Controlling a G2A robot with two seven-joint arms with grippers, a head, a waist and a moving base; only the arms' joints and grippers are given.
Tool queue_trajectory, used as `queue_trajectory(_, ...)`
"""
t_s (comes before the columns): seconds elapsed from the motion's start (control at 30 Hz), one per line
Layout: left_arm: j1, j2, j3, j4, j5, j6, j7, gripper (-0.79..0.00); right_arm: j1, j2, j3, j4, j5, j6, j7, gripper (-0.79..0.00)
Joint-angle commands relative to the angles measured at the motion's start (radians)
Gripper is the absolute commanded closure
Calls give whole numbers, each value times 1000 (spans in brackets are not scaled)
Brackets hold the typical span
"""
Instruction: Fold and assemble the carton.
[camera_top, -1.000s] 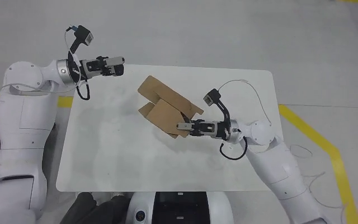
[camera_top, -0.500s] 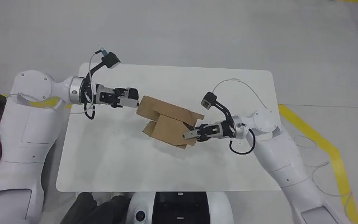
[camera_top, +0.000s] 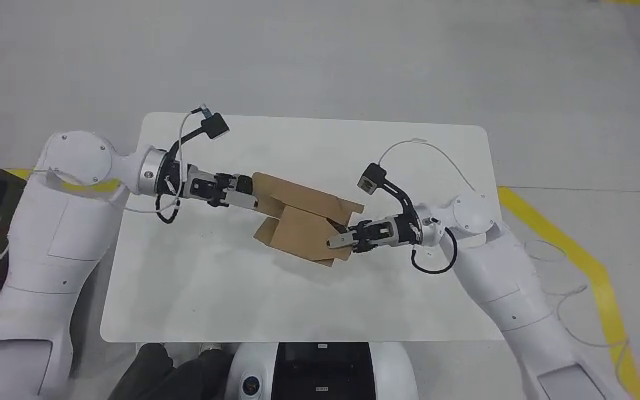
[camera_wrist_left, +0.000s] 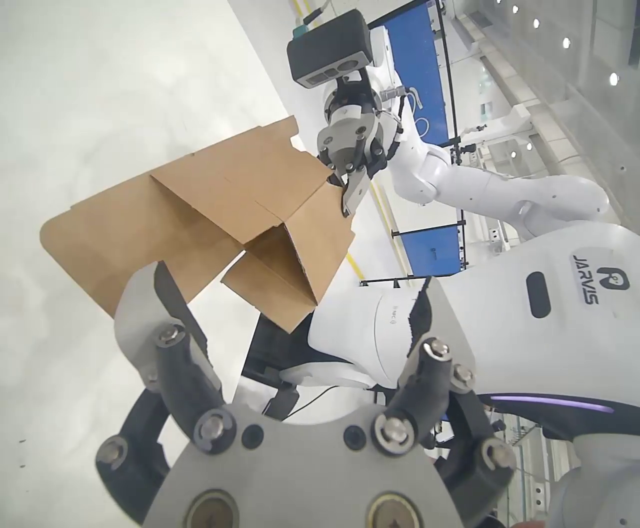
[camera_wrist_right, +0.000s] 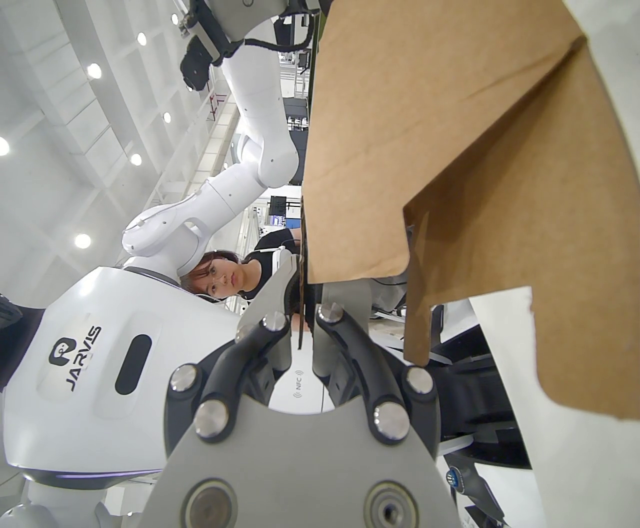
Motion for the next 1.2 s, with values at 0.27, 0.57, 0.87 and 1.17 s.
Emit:
queue_trajectory(0.27,41,4,15,-7,-97,73,0,-785,1,-3,-32,3,-19,-18,-56,0)
queue_trajectory(0.57,42,18,67,19,-127,88,0,-785,31,-13,-65,27,6,-49,-70,0)
queue_trajectory(0.87,16,32,136,45,-212,80,0,-785,56,-21,-90,54,12,-64,-88,0)
queue_trajectory(1.17,-9,47,154,85,-232,56,0,-785,53,-21,-91,55,34,-76,-81,0)
